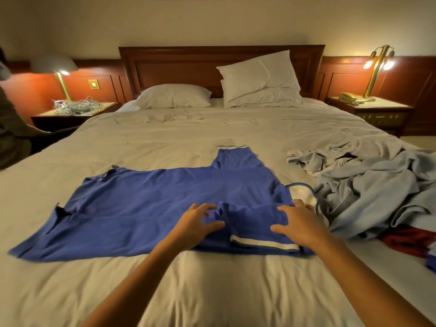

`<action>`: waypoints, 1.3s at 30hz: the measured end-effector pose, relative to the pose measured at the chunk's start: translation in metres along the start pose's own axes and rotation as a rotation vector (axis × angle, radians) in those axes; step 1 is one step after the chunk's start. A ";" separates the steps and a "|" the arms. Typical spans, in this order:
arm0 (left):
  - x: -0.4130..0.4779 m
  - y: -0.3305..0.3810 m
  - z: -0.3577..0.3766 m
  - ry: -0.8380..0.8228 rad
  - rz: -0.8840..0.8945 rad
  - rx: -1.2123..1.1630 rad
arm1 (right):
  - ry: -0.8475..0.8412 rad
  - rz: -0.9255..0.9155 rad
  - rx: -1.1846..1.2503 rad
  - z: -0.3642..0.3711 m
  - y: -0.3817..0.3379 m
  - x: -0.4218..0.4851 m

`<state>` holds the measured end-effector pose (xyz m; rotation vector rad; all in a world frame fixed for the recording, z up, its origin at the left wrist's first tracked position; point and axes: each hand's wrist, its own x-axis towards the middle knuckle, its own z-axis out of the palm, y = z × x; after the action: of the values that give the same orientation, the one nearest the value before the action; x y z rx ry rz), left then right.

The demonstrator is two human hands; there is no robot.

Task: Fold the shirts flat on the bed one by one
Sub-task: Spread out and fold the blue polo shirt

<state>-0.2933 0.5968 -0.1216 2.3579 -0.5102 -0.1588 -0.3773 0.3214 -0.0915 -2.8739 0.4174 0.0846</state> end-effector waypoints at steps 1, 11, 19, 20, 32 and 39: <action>-0.004 -0.016 -0.014 0.031 0.001 0.075 | 0.026 -0.025 0.005 0.002 -0.009 0.000; -0.068 -0.216 -0.176 0.276 -0.176 0.590 | 0.092 -0.132 0.124 0.061 -0.085 0.054; -0.049 -0.250 -0.198 0.331 -0.138 0.657 | 0.160 -0.124 0.012 0.072 -0.077 0.087; -0.046 -0.252 -0.199 0.332 -0.128 0.642 | 0.193 -0.135 0.001 0.071 -0.076 0.090; -0.053 -0.254 -0.197 0.353 -0.348 0.686 | 0.227 -0.070 -0.106 0.083 -0.061 0.070; -0.058 -0.228 -0.193 0.273 -0.615 0.778 | 0.385 0.338 -0.135 0.037 -0.008 0.036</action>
<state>-0.2249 0.8935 -0.1329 3.1634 0.3828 0.1116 -0.3409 0.3282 -0.1285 -2.9158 1.0015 -0.4037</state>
